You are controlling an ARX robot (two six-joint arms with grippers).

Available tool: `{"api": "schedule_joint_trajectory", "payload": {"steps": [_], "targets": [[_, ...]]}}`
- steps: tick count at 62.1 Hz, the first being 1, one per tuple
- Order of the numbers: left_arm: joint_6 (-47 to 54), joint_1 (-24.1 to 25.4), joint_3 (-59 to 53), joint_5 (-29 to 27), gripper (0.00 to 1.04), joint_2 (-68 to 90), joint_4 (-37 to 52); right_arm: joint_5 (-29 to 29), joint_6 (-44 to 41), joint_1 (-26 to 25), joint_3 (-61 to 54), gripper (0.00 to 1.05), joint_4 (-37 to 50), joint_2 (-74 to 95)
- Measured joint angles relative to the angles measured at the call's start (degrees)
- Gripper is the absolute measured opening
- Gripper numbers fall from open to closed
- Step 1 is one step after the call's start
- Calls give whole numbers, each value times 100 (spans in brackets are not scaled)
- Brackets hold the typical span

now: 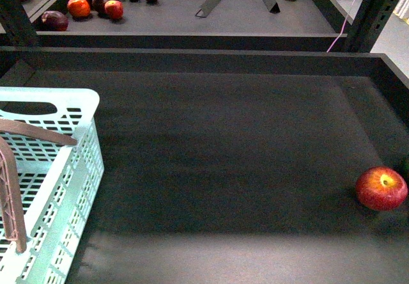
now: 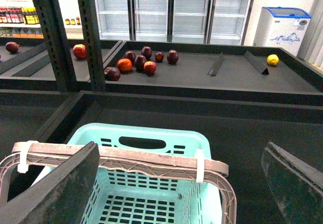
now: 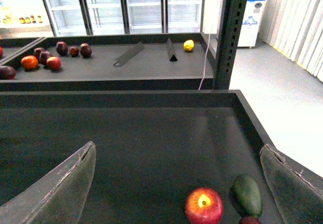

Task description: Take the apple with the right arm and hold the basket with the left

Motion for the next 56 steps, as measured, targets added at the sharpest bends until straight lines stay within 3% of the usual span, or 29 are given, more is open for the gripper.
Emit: {"api": "schedule_joint_trajectory", "payload": {"steps": [31, 37, 39, 47, 56], "targets": [[0, 0, 0, 0, 98, 0, 0, 2, 0, 0, 0, 96, 0, 0], [-994, -348, 533, -992, 98, 780, -1362, 4, 0, 0, 0, 96, -2, 0], [-1303, -372, 671, -1038, 98, 1102, -1641, 0, 0, 0, 2, 96, -2, -4], [-2653, -90, 922, -470, 98, 2081, -1248, 0, 0, 0, 0, 96, -2, -4], [-4011, 1078, 1390, 931, 98, 4057, 470, 0, 0, 0, 0, 96, -2, -4]]}}
